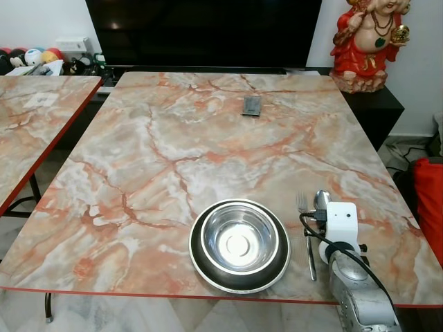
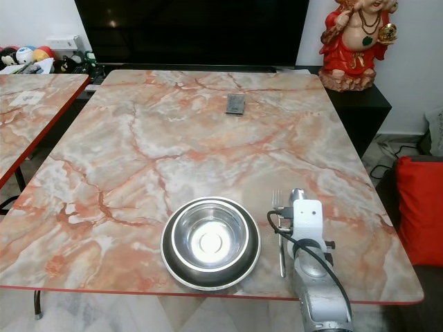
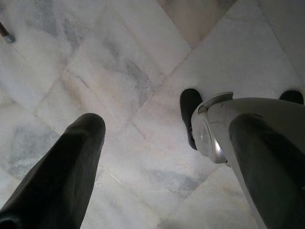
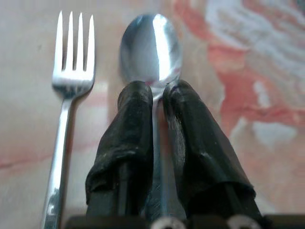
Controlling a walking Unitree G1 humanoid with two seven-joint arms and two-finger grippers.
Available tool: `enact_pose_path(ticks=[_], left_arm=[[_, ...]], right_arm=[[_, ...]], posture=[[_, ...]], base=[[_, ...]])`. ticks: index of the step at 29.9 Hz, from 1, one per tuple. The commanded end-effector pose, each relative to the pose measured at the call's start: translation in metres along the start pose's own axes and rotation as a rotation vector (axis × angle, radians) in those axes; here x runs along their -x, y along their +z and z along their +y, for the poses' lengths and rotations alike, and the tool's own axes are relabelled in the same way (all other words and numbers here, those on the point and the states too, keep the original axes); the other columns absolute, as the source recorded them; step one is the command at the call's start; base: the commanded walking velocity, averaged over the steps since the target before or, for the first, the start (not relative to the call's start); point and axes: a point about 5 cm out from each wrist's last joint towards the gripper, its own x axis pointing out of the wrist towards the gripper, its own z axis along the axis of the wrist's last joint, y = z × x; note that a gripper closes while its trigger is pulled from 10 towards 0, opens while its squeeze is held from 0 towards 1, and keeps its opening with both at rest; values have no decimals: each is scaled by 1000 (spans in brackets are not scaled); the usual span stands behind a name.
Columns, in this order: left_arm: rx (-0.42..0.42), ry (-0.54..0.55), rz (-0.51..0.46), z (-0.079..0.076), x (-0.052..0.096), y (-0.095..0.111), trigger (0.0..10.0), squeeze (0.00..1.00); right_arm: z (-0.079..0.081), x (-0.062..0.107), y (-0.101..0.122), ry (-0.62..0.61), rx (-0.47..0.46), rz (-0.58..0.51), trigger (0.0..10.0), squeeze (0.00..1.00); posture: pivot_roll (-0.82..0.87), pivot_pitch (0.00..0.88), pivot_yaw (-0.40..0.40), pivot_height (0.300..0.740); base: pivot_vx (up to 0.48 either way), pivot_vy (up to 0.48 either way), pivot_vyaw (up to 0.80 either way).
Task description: Setting the table
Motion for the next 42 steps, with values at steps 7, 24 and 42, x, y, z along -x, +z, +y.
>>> enact_pose_path(ticks=[7,24,42], left_arm=[[-13,-11,28,-2,2,-8,10000,0],[-21,-25,30,-6,2,-8,10000,0],[-32,-32,30,-10,0,-5,10000,0]], right_arm=[[-9,3,19,-67,-59,-122,10000,0],[-146,85,4,-956,154,-150,10000,0],[-144,156,-103,-994,-62,539,10000,0]], posture=[[3,116,5,740],[-50,109,-12,740],[-86,104,-21,740]], base=[[0,0,0],[0,0,0],[0,0,0]])
